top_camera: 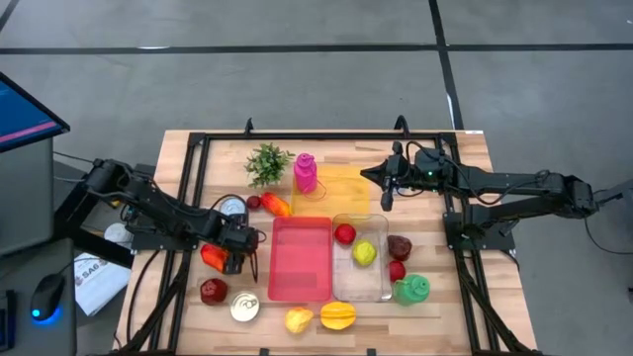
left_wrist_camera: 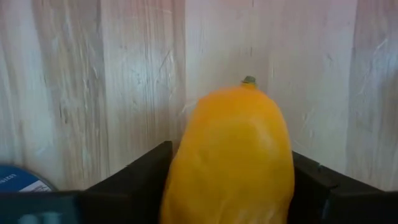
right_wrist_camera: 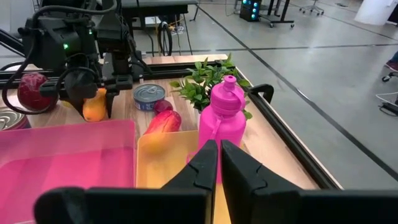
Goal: Pick & Place Food Item
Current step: Put the middle mango on the center into the transparent bin
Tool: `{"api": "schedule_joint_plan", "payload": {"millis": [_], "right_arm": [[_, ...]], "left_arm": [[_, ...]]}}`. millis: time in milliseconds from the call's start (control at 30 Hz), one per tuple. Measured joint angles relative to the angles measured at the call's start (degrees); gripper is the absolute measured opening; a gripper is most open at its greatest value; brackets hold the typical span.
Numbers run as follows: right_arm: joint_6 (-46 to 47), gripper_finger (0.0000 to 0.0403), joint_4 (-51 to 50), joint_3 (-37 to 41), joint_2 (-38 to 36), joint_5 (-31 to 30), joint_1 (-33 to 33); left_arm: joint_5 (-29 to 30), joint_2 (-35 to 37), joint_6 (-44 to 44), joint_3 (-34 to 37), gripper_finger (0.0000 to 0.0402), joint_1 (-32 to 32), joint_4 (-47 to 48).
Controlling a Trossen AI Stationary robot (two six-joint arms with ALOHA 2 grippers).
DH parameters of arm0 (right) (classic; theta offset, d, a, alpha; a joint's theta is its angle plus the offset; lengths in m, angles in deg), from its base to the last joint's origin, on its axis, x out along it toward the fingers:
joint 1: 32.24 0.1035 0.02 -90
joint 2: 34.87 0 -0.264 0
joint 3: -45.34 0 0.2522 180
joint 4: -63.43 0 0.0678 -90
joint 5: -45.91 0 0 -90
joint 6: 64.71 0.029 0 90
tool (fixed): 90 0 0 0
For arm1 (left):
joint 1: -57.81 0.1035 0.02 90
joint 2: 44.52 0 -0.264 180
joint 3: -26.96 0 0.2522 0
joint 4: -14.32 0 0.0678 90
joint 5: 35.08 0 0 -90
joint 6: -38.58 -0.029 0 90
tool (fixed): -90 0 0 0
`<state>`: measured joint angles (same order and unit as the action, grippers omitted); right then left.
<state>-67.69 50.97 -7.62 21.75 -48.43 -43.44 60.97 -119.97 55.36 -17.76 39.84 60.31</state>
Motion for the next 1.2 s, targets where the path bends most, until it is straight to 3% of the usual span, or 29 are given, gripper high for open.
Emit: {"api": "schedule_joint_plan", "payload": {"millis": [167,400,600,800,1200], "right_arm": [[0.0,0.0015,0.0,0.0,0.0,0.0,0.0],[0.0,0.0014,0.0,0.0,0.0,0.0,0.0],[-0.2,0.0014,0.0,0.0,0.0,0.0,0.0],[-0.2,0.0014,0.0,0.0,0.0,0.0,0.0],[-0.4,0.0014,0.0,0.0,0.0,0.0,0.0]], "left_arm": [[0.0,0.3,0.0,0.0,0.0184,0.0,-0.1],[0.0,0.3,0.0,0.0,0.0204,0.0,-0.1],[0.0,0.4,0.0,0.0,0.0182,0.0,-0.1],[0.1,1.5,0.0,0.0,0.0188,0.0,-0.6],[9.3,16.3,0.1,0.0,0.0186,1.9,-1.7]]}}
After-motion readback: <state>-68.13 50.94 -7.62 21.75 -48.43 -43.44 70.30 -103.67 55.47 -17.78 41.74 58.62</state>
